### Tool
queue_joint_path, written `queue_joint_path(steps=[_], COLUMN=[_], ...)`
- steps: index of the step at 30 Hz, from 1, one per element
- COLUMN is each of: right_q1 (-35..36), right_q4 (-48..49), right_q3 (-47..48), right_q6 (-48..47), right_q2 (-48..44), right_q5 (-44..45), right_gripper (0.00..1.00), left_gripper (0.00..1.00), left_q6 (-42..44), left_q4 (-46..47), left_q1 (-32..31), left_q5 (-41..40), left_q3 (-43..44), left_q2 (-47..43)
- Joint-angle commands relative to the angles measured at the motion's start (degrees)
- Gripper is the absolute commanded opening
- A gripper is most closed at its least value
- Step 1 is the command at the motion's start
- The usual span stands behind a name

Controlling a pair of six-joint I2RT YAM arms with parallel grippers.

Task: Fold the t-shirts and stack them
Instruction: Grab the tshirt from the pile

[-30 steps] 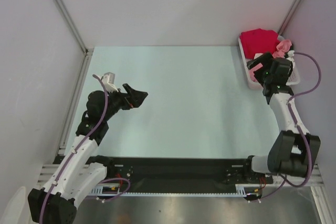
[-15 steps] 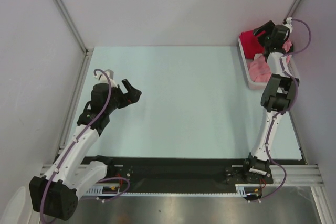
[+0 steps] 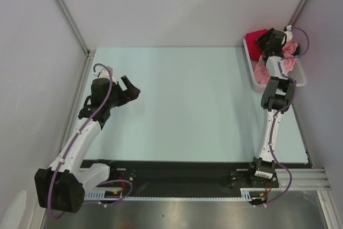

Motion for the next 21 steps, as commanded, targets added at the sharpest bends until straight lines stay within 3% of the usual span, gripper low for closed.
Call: queue_joint_path(steps=[1, 5, 8, 12, 16, 21], right_q1=[1.2, 1.3, 1.4, 1.0, 1.1, 1.6], right_q4=[0.5, -0.2, -0.4, -4.2, -6.9, -12.5], right_q3=[2.7, 4.3, 4.6, 8.6, 9.1, 6.4], right_q6=[-2.7, -2.4, -3.4, -4.0, -2.2, -2.1], right_q2=[2.8, 3.9, 3.6, 3.2, -2.3, -13.9], right_q5=[3.5, 5.1, 7.7, 6.2, 3.9, 3.2], right_gripper=[0.62, 0.48, 0.37, 0.01, 0.00, 0.00], left_gripper=[1.00, 1.00, 0.93, 0.92, 1.00, 1.00], left_q6=[1.5, 1.5, 2.6, 4.4, 4.4, 1.6], left_q4=[0.1, -1.0, 0.3, 1.6, 2.8, 2.8], left_q1=[1.0, 1.8, 2.5, 2.5, 2.5, 2.3], left_q5=[1.2, 1.3, 3.8, 5.7, 7.8, 8.6], left_q3=[3.0, 3.5, 3.2, 3.5, 3.2, 3.1], left_q2=[0.8, 1.1, 1.1, 0.5, -1.3, -4.5])
